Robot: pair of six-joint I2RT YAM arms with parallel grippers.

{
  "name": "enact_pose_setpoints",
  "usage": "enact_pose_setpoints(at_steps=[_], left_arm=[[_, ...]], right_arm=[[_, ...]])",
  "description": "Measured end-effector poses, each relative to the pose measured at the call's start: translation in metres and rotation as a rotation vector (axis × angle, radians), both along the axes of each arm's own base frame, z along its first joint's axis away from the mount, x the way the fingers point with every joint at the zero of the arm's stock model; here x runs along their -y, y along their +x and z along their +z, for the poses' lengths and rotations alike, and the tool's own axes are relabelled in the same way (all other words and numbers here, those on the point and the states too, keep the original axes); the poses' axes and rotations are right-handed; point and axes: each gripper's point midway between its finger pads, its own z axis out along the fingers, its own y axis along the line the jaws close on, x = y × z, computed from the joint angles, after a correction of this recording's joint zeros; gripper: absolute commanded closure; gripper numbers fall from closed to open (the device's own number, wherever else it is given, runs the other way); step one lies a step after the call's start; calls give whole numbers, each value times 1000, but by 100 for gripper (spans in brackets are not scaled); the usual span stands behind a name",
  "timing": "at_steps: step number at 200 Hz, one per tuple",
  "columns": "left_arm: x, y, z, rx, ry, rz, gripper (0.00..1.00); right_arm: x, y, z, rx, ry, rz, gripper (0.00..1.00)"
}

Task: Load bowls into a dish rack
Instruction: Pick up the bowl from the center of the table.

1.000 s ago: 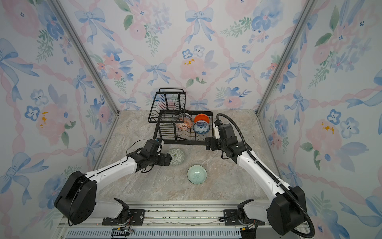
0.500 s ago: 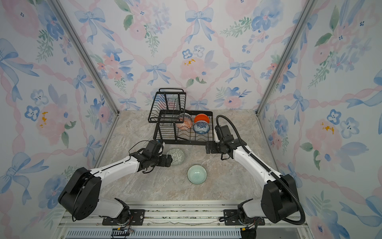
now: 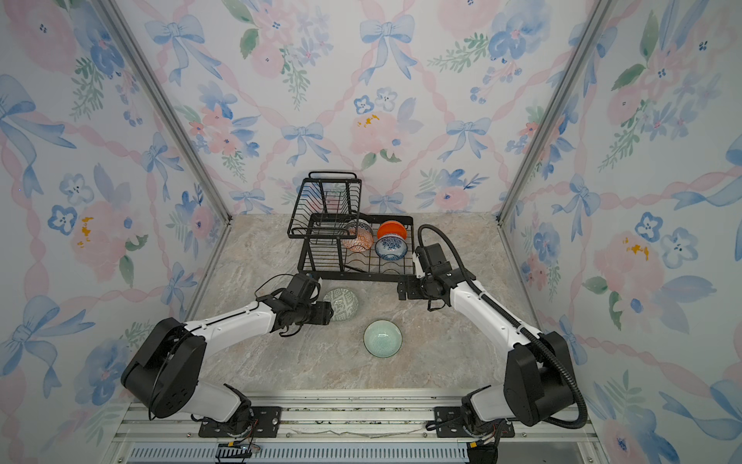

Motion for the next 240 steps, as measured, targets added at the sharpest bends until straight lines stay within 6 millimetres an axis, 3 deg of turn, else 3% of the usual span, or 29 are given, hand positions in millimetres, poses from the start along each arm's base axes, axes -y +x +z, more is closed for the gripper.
enact_pose_setpoints(at_steps=[77,118,145,203,240], left_arm=[[4,4,-4,-5,-8,1,57],[5,5,-3,-4,-13,6,77],[5,5,-2,-2,-14,5,85],[10,7,3,11,-32,-4,100],[11,7,3,11,-32,-6,100]], right_arm=[[0,0,0,0,0,1,3],[0,0,0,1,0,1,3],[0,0,0,1,1,1,3],[0,1,0,3,0,3,3],[-1,0,0,1,6,7,3]])
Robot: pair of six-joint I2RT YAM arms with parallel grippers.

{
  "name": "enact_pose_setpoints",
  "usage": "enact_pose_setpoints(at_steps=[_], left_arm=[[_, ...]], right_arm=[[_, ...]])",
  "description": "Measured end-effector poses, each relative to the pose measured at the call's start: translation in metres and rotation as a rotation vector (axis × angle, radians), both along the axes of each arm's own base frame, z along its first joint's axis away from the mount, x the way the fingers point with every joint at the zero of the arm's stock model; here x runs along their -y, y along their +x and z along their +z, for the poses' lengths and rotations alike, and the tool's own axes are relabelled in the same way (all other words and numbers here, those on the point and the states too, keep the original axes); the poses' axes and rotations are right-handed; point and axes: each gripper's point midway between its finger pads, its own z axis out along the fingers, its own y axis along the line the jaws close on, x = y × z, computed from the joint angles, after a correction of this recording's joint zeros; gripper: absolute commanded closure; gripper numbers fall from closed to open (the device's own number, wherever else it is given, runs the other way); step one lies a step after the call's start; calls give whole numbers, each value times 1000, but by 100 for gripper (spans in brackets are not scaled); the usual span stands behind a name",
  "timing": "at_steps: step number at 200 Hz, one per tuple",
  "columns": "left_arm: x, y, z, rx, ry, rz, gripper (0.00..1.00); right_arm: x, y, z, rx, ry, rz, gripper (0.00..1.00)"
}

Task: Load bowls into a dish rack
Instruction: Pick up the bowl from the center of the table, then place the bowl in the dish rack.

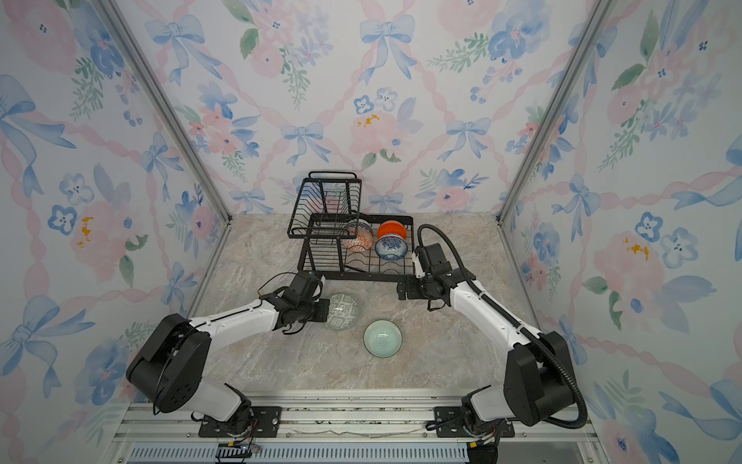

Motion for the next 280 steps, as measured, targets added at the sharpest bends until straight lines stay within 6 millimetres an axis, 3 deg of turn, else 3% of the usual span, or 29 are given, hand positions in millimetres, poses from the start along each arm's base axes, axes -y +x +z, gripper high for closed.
enact_pose_setpoints(at_steps=[49,108,137,236,280], left_arm=[[-1,-2,4,2,4,-1,100],[4,-2,26,55,-12,-17,100],[16,3,49,106,-10,-43,100],[49,34,136,335,-20,-102,100],[72,44,162,397,-26,-145,100]], right_arm=[[0,0,0,0,0,1,3],[-3,-1,1,-2,13,9,3],[-11,1,13,23,35,35,3],[-51,4,86,179,151,165,3],[-66,-2,94,195,168,212,1]])
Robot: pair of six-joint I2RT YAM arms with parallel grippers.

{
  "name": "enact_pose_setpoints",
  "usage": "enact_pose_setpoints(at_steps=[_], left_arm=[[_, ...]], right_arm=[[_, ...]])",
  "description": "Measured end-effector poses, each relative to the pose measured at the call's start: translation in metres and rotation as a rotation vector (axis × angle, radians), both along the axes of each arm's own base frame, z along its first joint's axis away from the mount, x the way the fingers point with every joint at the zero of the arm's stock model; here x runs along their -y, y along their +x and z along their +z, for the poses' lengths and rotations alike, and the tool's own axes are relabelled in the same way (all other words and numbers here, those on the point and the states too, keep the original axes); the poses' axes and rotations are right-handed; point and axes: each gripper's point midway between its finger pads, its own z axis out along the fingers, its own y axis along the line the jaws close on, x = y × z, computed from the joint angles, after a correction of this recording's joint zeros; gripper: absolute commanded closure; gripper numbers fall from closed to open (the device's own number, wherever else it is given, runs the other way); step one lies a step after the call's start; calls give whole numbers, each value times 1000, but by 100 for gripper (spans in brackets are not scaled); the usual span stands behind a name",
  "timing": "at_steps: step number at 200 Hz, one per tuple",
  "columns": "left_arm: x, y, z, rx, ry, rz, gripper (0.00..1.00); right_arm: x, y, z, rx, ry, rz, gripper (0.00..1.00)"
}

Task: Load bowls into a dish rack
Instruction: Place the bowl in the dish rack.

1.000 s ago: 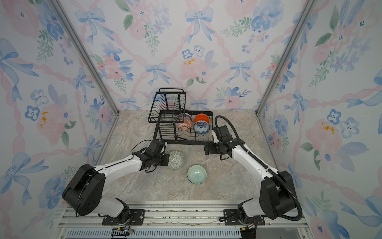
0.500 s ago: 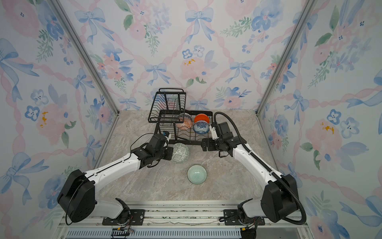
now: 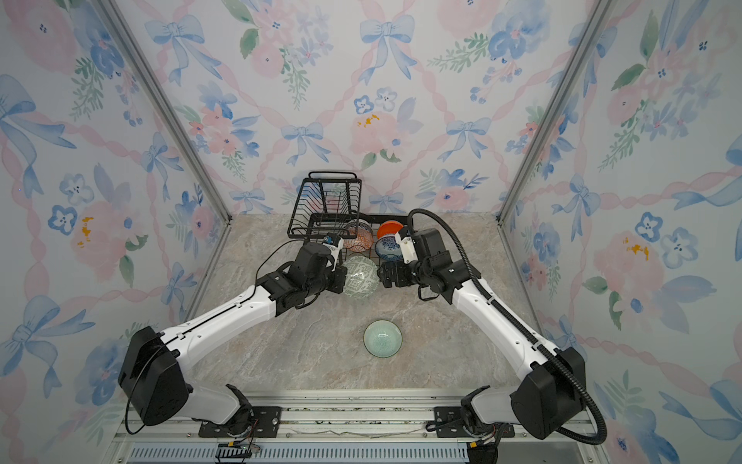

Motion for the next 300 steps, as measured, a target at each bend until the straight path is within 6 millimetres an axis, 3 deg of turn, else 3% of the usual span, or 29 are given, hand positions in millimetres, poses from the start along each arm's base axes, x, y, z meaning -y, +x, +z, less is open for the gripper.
enact_pose_setpoints(at_steps=[83,110,183,256,280,300], left_arm=[[23,7,5,15,15,-46,100],[27,7,13,30,6,-52,100],[35,3,18,40,0,-72,100],[41,1,26,59,-5,-79,100],[42,0,25,61,-2,-79,100],[42,0,26,62,-1,-78,87]], right_arm=[[-5,-1,3,6,16,17,25],[-7,0,4,8,22,17,39],[-10,4,3,6,32,12,64],[-5,8,-7,-11,1,-18,100],[-5,8,-7,-10,-2,-21,100],[-4,9,-7,-8,-5,-24,100]])
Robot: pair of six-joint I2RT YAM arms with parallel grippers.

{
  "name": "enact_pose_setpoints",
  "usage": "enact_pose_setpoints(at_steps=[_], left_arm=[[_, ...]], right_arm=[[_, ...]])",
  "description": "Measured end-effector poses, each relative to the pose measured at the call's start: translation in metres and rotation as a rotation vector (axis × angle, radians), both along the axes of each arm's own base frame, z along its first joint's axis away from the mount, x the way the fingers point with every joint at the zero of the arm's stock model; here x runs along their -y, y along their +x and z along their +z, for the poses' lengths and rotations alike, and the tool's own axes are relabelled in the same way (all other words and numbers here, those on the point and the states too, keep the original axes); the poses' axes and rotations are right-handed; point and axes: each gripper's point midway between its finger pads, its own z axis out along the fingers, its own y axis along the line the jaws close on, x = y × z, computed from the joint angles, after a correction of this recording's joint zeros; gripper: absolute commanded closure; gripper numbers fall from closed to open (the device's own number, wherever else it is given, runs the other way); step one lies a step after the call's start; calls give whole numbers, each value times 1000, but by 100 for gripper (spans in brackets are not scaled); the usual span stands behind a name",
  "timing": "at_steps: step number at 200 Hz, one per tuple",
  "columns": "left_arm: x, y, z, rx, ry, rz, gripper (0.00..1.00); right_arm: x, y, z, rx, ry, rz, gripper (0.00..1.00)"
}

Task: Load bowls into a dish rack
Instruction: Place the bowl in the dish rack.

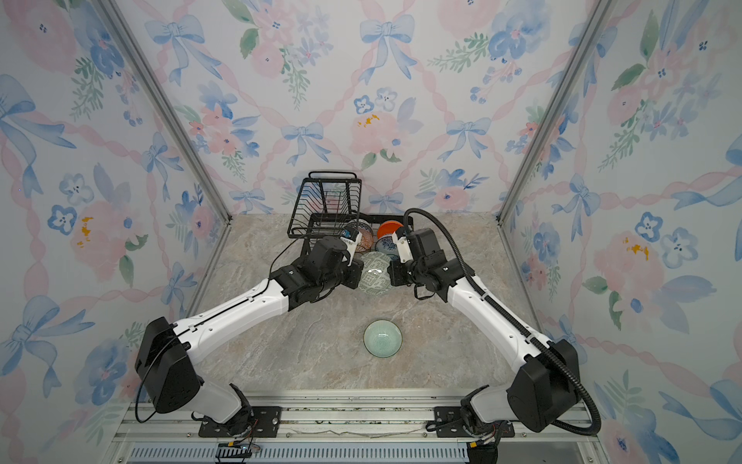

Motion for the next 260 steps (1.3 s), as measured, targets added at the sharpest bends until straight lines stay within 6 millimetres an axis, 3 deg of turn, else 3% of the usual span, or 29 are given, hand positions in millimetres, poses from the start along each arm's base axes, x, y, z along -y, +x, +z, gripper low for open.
enact_pose_setpoints(at_steps=[55,77,123,133,201,236,260], left_arm=[[9,-4,5,14,-16,-40,52],[9,-4,5,14,-16,-40,30],[7,-7,16,35,-27,-45,12],[7,-7,19,41,-31,-46,3],[-2,-12,34,71,-50,-30,2],[-29,-15,32,79,-44,25,2],[-57,-14,19,62,-32,93,2]], right_arm=[[2,-1,-2,-7,-10,-6,100],[3,0,-2,-5,-13,-10,100],[6,1,-4,-6,-21,-19,100],[6,1,-5,-8,-22,-20,100],[14,3,-15,-27,-35,-41,100],[23,8,-17,-16,-55,-55,100],[29,11,-17,-9,-64,-62,100]])
